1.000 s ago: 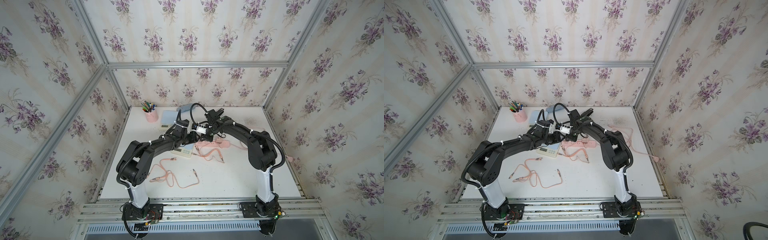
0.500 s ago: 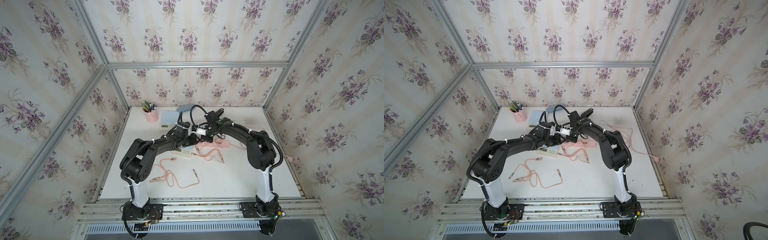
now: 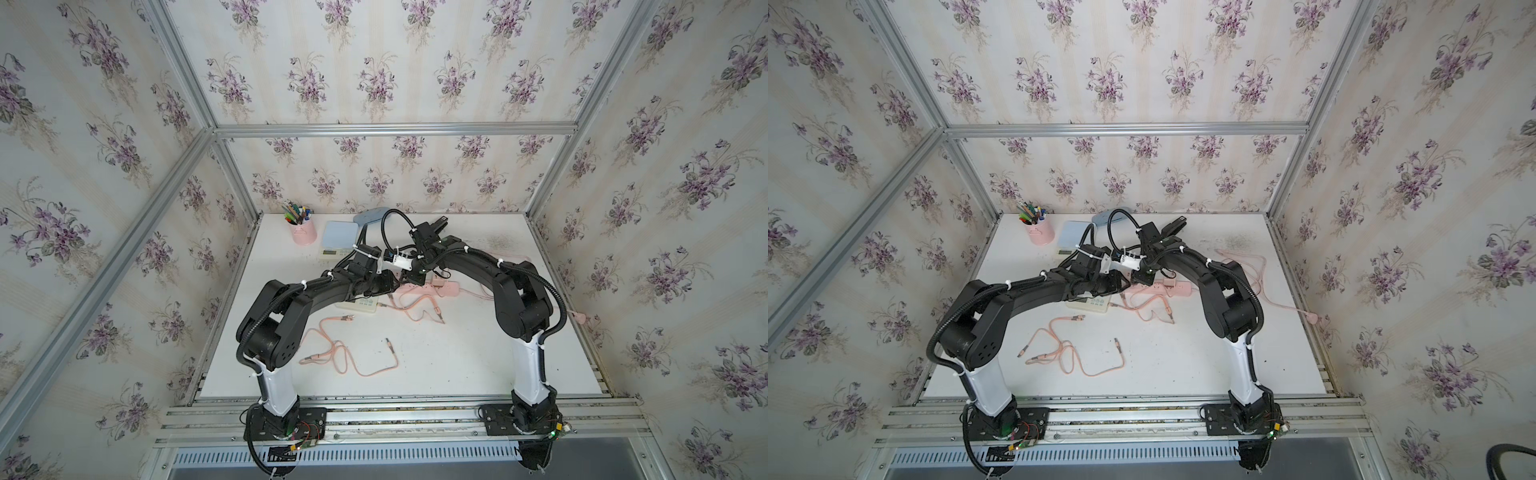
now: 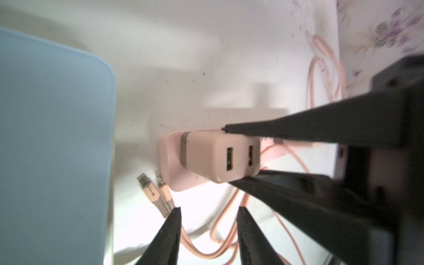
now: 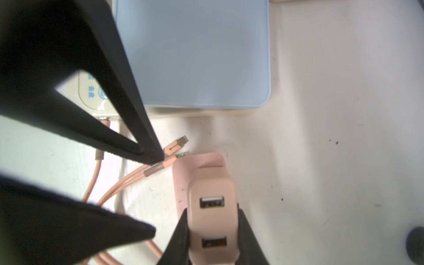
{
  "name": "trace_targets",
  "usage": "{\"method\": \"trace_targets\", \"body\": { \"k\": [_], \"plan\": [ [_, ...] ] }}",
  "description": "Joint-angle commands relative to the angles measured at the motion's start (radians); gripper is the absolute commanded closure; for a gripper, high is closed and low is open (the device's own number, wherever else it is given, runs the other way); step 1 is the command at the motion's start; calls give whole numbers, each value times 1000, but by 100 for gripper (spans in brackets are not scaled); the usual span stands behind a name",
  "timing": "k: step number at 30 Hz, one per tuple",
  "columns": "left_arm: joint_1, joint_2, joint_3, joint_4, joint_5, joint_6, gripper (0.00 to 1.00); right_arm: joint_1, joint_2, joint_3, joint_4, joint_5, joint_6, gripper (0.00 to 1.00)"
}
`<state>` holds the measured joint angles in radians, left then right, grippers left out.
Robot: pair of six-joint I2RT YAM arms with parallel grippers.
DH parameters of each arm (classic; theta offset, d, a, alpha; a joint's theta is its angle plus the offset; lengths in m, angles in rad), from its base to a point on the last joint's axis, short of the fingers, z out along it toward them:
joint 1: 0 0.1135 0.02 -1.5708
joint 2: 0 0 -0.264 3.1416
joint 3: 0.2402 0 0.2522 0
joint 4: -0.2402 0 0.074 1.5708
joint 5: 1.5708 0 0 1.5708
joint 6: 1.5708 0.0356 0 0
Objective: Charge the electronic scale
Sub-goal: Insert the plug into the socket, then pick up the charging cable from the center of the board.
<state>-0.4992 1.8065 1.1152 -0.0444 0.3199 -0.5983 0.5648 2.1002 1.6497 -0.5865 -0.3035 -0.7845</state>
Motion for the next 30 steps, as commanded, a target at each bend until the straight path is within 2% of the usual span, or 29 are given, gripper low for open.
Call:
{"method": "trace_targets", "body": {
  "k": [1, 5, 10, 12, 15, 19, 22, 24, 27, 30],
  "plan": [
    [6, -65, 21, -14, -14, 70, 52, 5, -71, 52, -1, 39, 74, 63],
    [13, -161, 51, -96, -37, 150, 47, 6, -167, 61, 46, 25, 112, 49],
    [16, -303, 34, -272, -123, 280, 46, 6, -269, 4, 98, -2, 228, 46],
    [16, -369, -6, -353, -195, 310, 46, 9, -327, -68, 162, 17, 341, 47],
    [17, -491, -86, -458, -313, 317, 46, 33, -436, -215, 265, 116, 582, 54],
    [17, -617, -206, -554, -408, 288, 46, 185, -579, -421, 279, 263, 793, 55],
    [17, -673, -283, -565, -398, 258, 42, 363, -640, -558, 278, 342, 922, 55],
    [17, -683, -316, -561, -361, 244, 42, 449, -650, -639, 281, 391, 1063, 55],
    [18, -654, -336, -542, -287, 252, 42, 483, -653, -770, 332, 374, 1267, 56],
    [17, -619, -340, -531, -249, 253, 42, 493, -650, -857, 410, 319, 1344, 56]
  ]
}}
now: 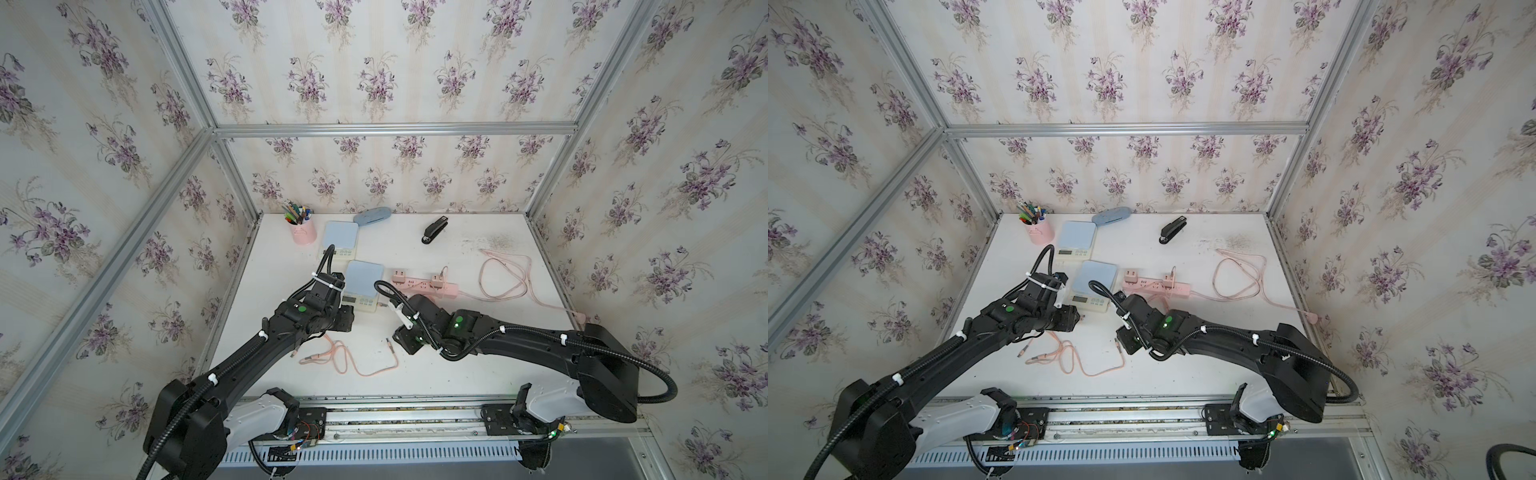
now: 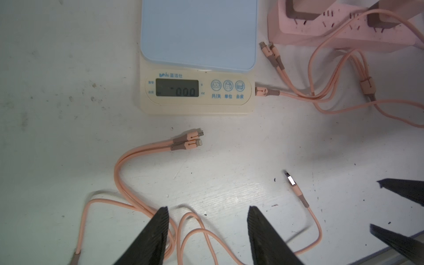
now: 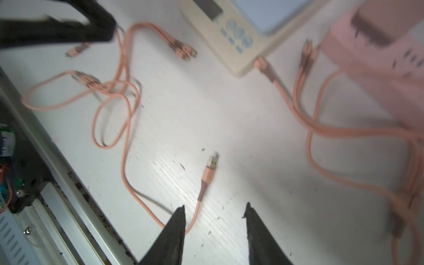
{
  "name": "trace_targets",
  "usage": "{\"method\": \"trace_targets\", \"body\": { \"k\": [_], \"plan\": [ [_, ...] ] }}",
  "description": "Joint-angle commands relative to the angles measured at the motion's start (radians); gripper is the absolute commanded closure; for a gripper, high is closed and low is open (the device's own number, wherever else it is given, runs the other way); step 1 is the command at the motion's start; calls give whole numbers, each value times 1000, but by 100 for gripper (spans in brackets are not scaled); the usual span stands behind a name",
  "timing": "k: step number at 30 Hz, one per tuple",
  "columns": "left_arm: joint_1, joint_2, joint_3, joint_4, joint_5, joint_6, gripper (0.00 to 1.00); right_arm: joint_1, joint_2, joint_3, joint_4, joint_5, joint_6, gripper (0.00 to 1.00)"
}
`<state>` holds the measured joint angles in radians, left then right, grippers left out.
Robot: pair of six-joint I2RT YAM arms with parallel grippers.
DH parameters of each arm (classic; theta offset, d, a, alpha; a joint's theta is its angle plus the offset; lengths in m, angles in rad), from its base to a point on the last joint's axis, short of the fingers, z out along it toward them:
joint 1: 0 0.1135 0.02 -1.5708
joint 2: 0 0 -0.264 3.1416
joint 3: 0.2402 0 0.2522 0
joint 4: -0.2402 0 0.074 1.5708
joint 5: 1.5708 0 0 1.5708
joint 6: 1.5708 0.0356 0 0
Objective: Charge the electronic scale
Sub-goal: Pick up the charging cable from the center of the board.
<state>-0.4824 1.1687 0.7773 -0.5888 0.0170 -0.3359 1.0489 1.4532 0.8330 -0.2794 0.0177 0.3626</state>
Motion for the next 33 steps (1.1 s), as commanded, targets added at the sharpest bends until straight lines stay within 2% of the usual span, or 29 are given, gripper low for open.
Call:
{"method": "trace_targets", "body": {
  "k": [1, 9, 14, 16, 18, 19, 23, 25, 28, 30, 33],
  "plan": [
    [0, 26, -1, 16, 60, -10, 42, 14, 9, -41, 111, -10, 195, 56],
    [-2, 66, -7, 72, 82, -21, 42, 61, 200, 48, 92, -46, 147, 56],
    [-2, 72, -27, 94, 100, -24, 42, 117, 297, 91, 0, 49, 128, 62],
    [-2, 60, -41, 107, 100, -21, 42, 147, 324, 110, -52, 130, 120, 73],
    [-1, 45, -58, 130, 102, -14, 42, 170, 344, 126, -83, 192, 88, 95],
    [-1, 35, -64, 143, 107, -8, 41, 176, 343, 131, -90, 219, 76, 100],
    [0, -34, -88, 232, 155, 63, 41, 165, 245, 114, -48, 275, -68, 100],
    [-1, -78, -91, 289, 249, 141, 40, 141, 159, 99, 0, 220, -207, 100],
    [-1, -138, -89, 402, 407, 249, 38, 82, 16, 89, 33, 37, -430, 100],
    [0, -161, -89, 493, 541, 336, 38, -10, -60, 99, 22, -159, -540, 100],
    [-5, -174, -92, 632, 685, 456, 36, -157, -123, 152, -39, -439, -623, 100]
  ]
}}
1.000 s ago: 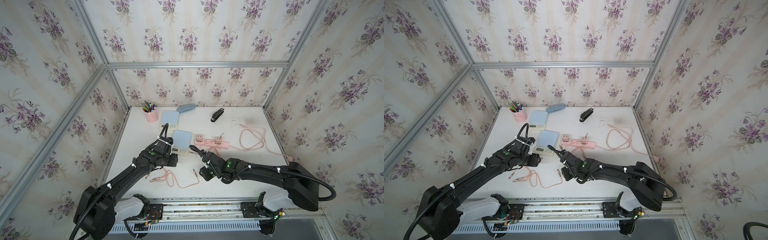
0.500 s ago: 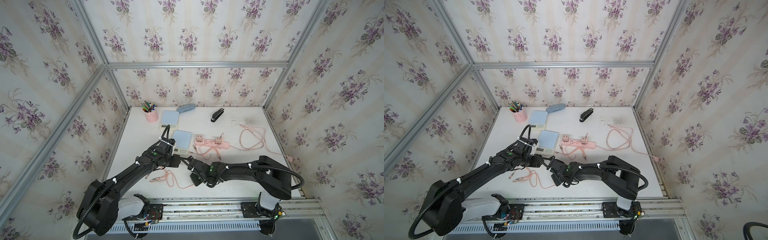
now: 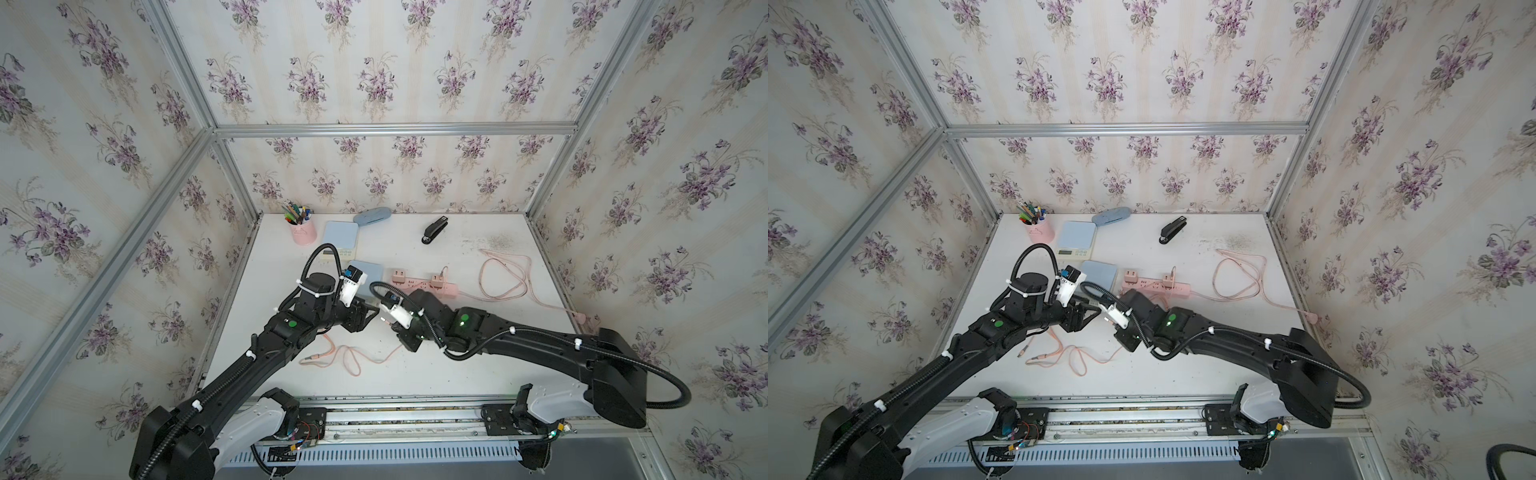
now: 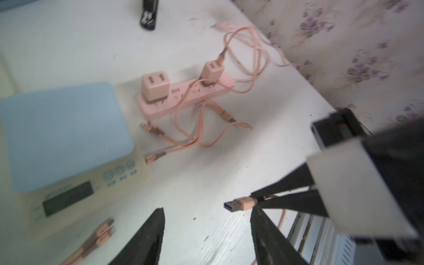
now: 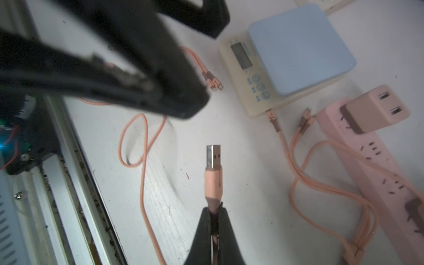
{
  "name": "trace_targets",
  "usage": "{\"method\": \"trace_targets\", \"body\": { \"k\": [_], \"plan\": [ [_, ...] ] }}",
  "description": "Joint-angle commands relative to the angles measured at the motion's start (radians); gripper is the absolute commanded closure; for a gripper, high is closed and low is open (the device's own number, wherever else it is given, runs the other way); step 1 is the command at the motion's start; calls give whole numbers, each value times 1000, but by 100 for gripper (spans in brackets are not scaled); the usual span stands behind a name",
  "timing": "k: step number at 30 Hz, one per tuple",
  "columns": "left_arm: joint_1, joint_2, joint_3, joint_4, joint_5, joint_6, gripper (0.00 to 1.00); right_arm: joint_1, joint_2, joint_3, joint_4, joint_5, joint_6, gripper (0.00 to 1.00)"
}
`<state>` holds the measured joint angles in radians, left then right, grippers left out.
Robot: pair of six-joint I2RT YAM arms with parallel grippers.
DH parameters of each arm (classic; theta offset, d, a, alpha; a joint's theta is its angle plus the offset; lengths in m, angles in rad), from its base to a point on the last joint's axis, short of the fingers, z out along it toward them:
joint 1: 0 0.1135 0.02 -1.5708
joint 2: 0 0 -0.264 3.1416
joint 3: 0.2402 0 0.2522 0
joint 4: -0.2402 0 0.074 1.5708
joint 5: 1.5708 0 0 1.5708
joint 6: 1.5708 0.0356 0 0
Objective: Charge the electronic scale
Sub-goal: Pick up the charging cable from the center of the board.
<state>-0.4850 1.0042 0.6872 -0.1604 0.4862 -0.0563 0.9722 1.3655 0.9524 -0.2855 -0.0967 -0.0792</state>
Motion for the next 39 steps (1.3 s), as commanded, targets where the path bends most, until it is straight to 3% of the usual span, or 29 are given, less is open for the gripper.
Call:
{"method": "trace_targets", "body": {
  "k": [1, 3, 9, 20, 24, 27, 29, 32, 35, 36, 39],
  "plan": [
    [-2, -13, -2, 241, 253, 207, 35, -118, -44, 53, -59, -383, -196, 100],
    [-3, -5, 9, 301, 322, 257, 35, -190, -55, 95, -111, -508, -221, 100],
    [-3, 77, 97, 302, 458, 268, 36, -283, -69, 129, -169, -704, -241, 100],
    [3, 120, 83, 297, 515, 256, 44, -317, -105, 114, -146, -816, -219, 100],
    [3, 123, 93, 291, 525, 240, 65, -323, -98, 116, -147, -812, -223, 100],
    [4, 132, 108, 290, 541, 211, 100, -324, -83, 120, -153, -804, -218, 100],
    [1, 160, 133, 290, 584, 143, 100, -326, -69, 123, -148, -781, -195, 100],
    [2, 193, 171, 285, 563, 13, 100, -343, -77, 103, -75, -724, -99, 81],
    [5, 178, 181, 294, 487, -72, 100, -376, -168, 10, 94, -594, 47, 49],
    [9, 172, 186, 307, 453, -118, 100, -388, -220, -48, 181, -530, 103, 29],
    [29, 177, 180, 439, 424, -304, 100, -417, -396, -246, 469, -399, 294, 9]
  ]
}}
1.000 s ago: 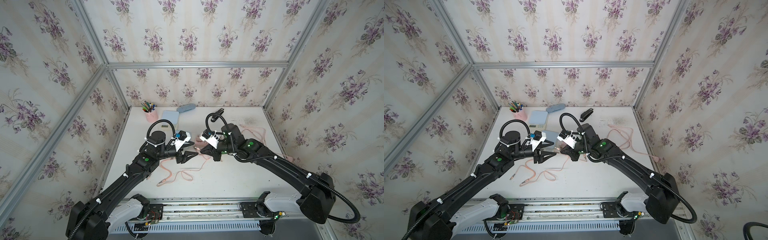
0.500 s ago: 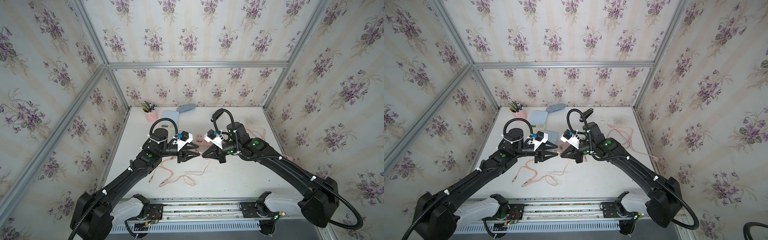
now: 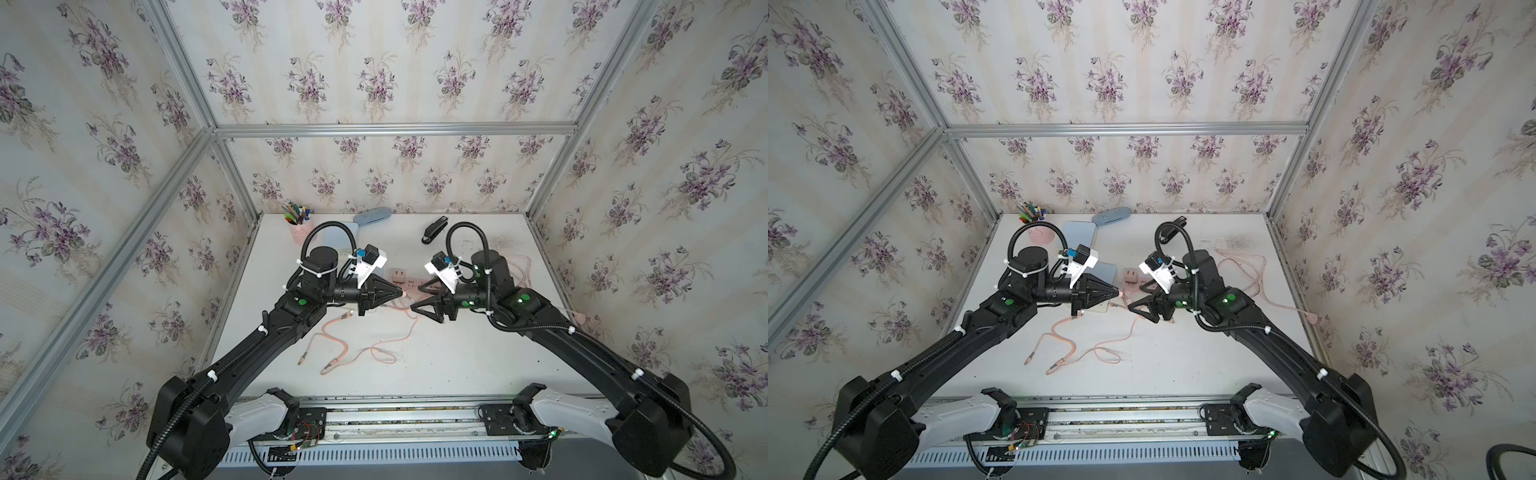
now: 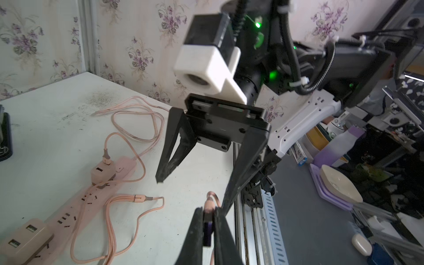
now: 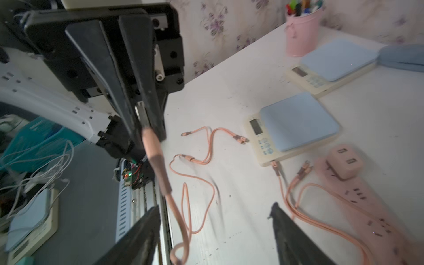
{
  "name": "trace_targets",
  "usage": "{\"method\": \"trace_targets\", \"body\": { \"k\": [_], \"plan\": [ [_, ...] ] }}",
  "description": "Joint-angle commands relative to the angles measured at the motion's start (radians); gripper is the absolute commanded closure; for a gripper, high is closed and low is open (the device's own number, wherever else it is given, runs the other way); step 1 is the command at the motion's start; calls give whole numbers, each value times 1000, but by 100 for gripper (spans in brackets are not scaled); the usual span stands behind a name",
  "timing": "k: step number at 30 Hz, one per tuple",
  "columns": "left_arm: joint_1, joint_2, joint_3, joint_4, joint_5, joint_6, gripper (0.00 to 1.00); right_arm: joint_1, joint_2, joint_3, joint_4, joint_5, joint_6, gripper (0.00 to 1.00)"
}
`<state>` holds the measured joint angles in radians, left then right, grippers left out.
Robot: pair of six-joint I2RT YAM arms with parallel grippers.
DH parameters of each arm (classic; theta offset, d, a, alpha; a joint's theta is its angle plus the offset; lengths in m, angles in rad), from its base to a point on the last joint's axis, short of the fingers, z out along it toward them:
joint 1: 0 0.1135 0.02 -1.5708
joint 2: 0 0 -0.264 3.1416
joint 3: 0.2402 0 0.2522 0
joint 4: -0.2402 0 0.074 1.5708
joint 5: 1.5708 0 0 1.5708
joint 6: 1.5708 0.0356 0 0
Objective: Charge the electronic scale
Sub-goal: Pick up the charging cable from the center of the board.
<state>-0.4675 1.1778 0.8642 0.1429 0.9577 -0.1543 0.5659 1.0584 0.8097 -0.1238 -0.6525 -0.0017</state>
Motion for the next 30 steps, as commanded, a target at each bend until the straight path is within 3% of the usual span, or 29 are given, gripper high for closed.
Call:
{"method": "trace_targets", "body": {
  "k": [1, 6, 9, 11, 19, 30],
  "plan": [
    [17, 15, -1, 205, -43, -286, 100, -14, -137, -166, 421, 163, 293, 5],
    [26, 140, -23, 625, -19, -694, 100, -14, -156, -279, 819, 47, 599, 3],
    [26, 231, -47, 1003, -49, -956, 100, -14, -116, -289, 917, 33, 693, 4],
    [27, 312, -41, 1139, -60, -1055, 100, -14, -94, -300, 981, 41, 741, 6],
    [26, 330, -59, 1161, -79, -1045, 100, -14, 42, -268, 1164, 45, 984, 42],
    [26, 301, -78, 1084, -81, -986, 100, -13, 143, -193, 1250, 54, 1081, 65]
  ]
}}
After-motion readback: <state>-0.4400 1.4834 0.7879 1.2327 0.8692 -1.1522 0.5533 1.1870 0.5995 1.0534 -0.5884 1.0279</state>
